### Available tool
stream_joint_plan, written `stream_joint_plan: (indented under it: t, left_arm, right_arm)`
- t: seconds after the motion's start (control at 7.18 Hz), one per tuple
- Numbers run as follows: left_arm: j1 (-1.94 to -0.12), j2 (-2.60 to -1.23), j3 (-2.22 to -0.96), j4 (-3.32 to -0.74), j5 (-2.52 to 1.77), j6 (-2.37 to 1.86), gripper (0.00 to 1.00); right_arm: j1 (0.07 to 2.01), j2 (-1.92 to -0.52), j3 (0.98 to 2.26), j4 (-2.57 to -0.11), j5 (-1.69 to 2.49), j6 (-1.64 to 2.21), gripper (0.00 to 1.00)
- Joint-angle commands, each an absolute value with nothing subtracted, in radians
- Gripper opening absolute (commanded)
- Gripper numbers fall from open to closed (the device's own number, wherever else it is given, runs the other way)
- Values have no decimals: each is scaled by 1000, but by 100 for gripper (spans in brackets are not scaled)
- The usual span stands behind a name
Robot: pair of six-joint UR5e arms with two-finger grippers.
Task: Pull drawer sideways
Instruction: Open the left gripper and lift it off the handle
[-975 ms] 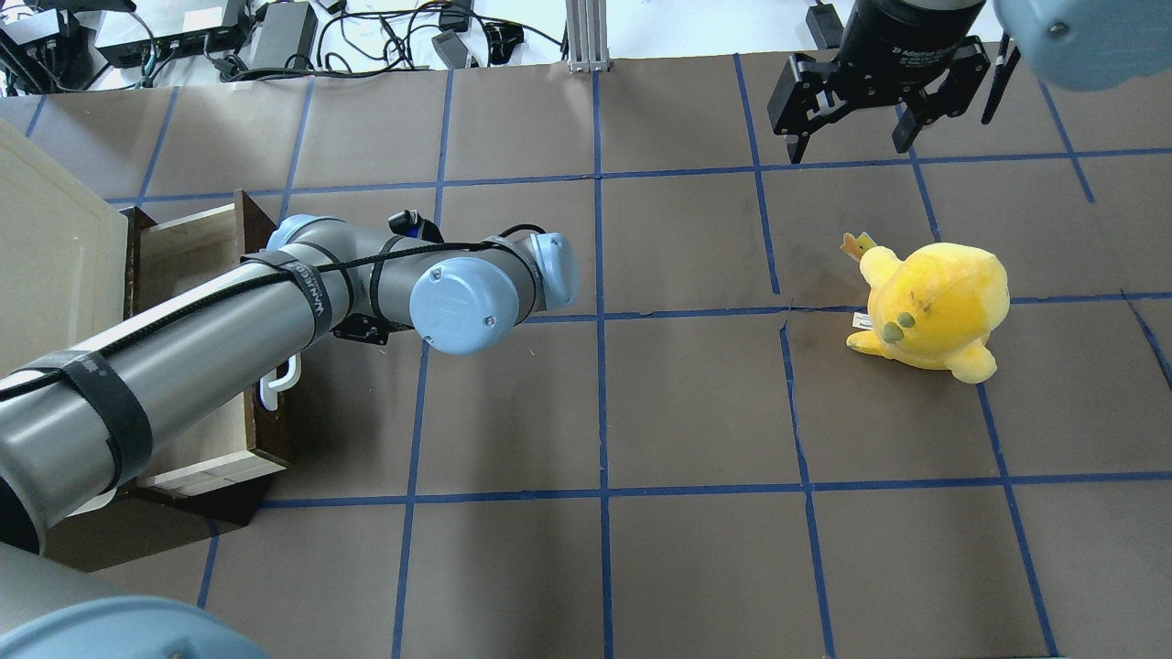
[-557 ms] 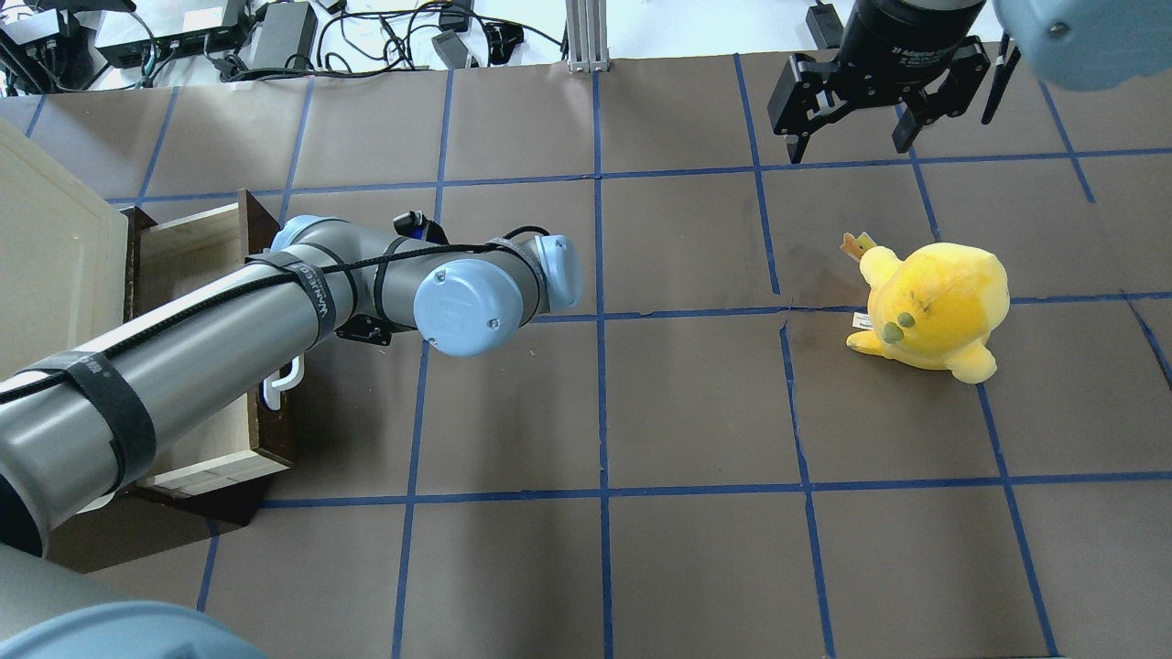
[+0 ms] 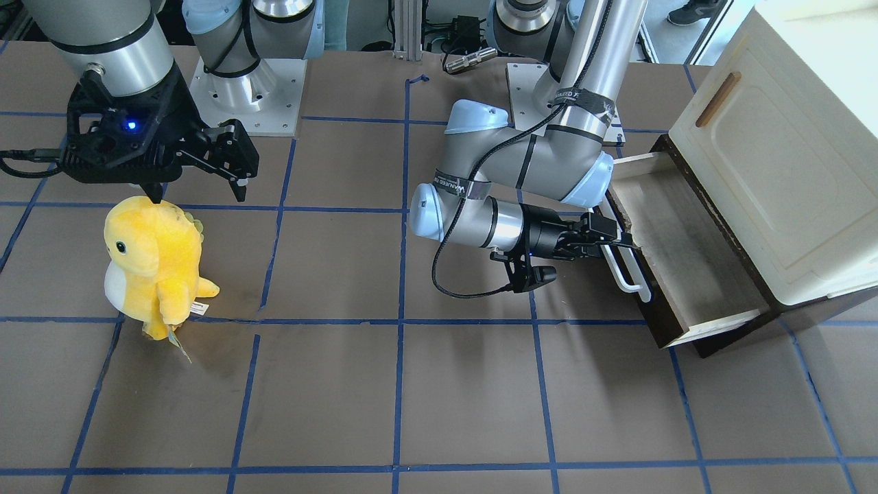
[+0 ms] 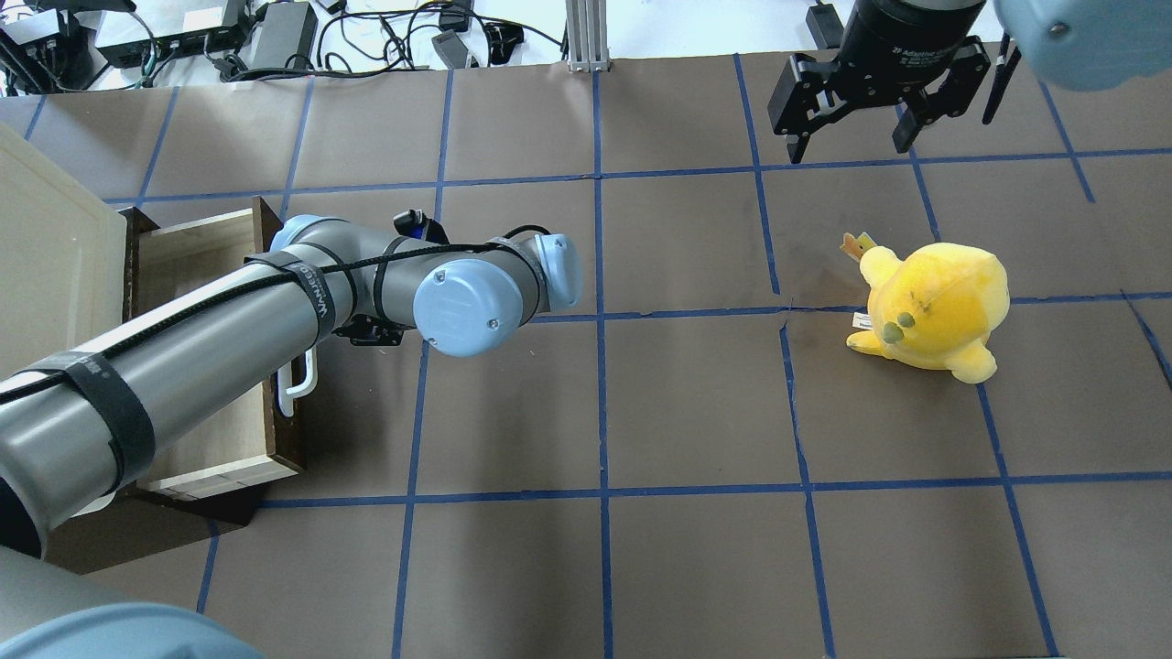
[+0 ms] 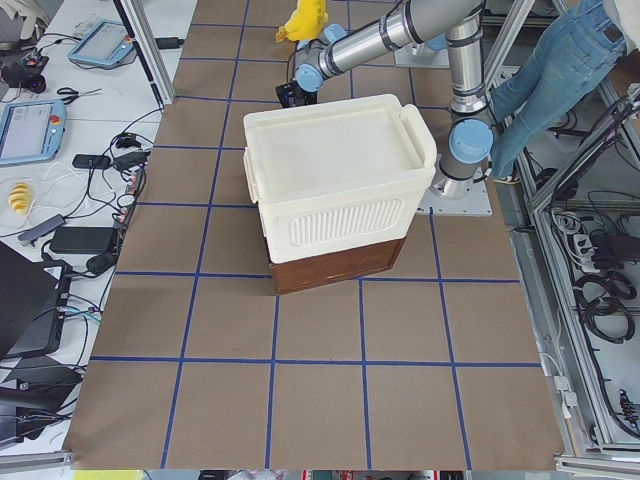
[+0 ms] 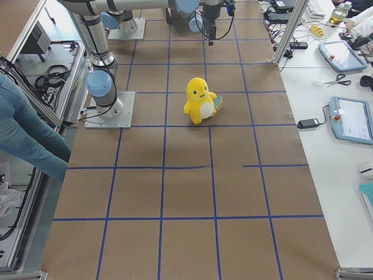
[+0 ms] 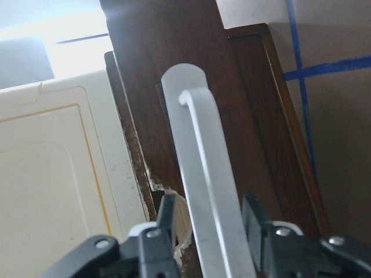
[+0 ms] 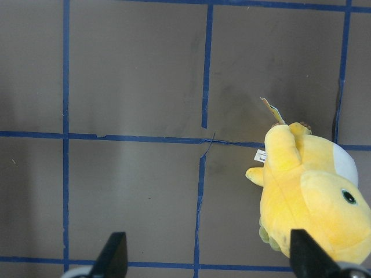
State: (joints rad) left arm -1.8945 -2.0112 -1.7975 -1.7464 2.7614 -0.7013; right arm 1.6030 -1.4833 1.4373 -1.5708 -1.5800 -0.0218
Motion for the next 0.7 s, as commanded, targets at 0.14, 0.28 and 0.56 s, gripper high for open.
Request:
stream_joint_plan:
  t: [0.14, 0.28, 0.56]
  left_arm:
    - [-1894, -1990, -1760, -1741, 2691, -692, 100]
    - [-1891, -1976, -1715, -1740, 2606, -655, 100]
    - [-1893, -1918, -1610, -1740, 2400, -544, 100]
  right_arm:
    - [1603, -1483, 1437, -1571, -1580, -21, 100]
    - [1603, -1483, 1437, -1571, -1580, -21, 100]
    - [1603, -1483, 1437, -1571, -1580, -21, 100]
